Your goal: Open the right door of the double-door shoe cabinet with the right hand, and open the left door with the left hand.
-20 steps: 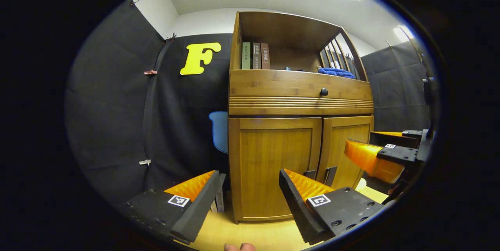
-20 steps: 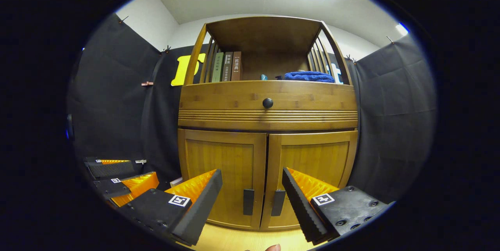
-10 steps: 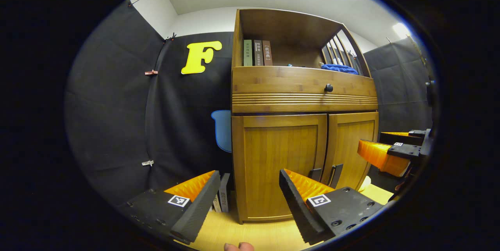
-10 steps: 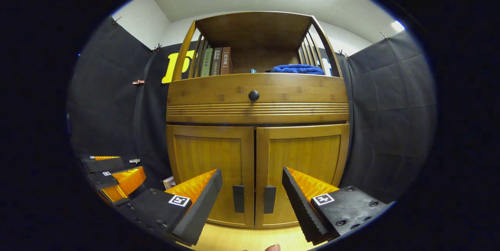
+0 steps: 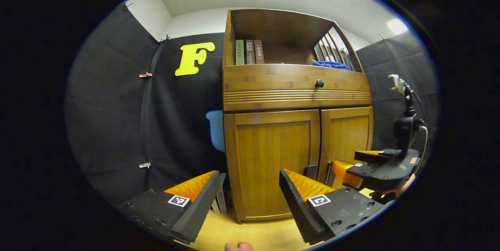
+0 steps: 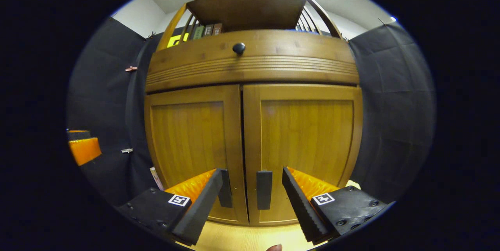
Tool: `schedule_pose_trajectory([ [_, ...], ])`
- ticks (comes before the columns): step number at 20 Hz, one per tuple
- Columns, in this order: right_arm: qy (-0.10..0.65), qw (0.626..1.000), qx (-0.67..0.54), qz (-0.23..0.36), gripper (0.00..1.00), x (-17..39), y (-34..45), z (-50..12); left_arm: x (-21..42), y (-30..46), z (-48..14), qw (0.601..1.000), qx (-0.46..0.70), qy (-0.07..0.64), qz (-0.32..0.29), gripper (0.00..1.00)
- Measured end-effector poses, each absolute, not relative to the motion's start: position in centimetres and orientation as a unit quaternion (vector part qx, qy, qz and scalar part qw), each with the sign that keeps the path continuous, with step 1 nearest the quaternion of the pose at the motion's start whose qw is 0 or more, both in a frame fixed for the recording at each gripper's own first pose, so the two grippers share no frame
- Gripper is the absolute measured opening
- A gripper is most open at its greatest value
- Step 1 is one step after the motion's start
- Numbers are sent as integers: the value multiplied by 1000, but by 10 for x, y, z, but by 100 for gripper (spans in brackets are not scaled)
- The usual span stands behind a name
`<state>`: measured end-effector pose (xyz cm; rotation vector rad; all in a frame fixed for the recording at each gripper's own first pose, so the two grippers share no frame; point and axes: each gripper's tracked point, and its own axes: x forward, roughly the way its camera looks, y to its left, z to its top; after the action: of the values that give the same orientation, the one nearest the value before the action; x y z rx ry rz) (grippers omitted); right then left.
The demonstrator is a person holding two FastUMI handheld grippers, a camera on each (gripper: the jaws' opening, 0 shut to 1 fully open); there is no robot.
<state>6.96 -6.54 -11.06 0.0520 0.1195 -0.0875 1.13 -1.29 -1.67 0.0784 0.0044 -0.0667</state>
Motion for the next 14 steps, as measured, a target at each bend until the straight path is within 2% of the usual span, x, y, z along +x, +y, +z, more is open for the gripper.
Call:
schedule_pose_trajectory([
  [4, 90, 994, 13, -65, 97, 100, -85, -148, 14, -16, -28, 999, 33, 12, -40, 92],
  [5, 94, 993, 18, -70, 95, 108, -89, -155, 15, -16, -30, 999, 34, 13, -41, 94],
  [6, 102, 992, 23, -70, 89, 111, -90, -163, 18, -16, -31, 998, 37, 15, -40, 94],
  [7, 107, 991, 29, -69, 90, 118, -91, -170, 19, -15, -32, 998, 39, 16, -38, 94],
  [8, 109, 991, 35, -67, 80, 121, -90, -175, 20, -15, -32, 998, 38, 17, -38, 94],
  [10, 117, 990, 34, -72, 68, 131, -90, -184, 21, -16, -36, 999, 24, 20, -40, 92],
  [11, 123, 989, 32, -74, 54, 135, -88, -188, 22, -16, -39, 999, 17, 23, -40, 92],
  [13, 135, 988, 22, -73, 54, 136, -87, -194, 20, -15, -44, 999, 12, 31, -37, 92],
  [14, 131, 988, 10, -83, 51, 138, -92, -203, 18, -14, -45, 999, 13, 32, -34, 94],
])
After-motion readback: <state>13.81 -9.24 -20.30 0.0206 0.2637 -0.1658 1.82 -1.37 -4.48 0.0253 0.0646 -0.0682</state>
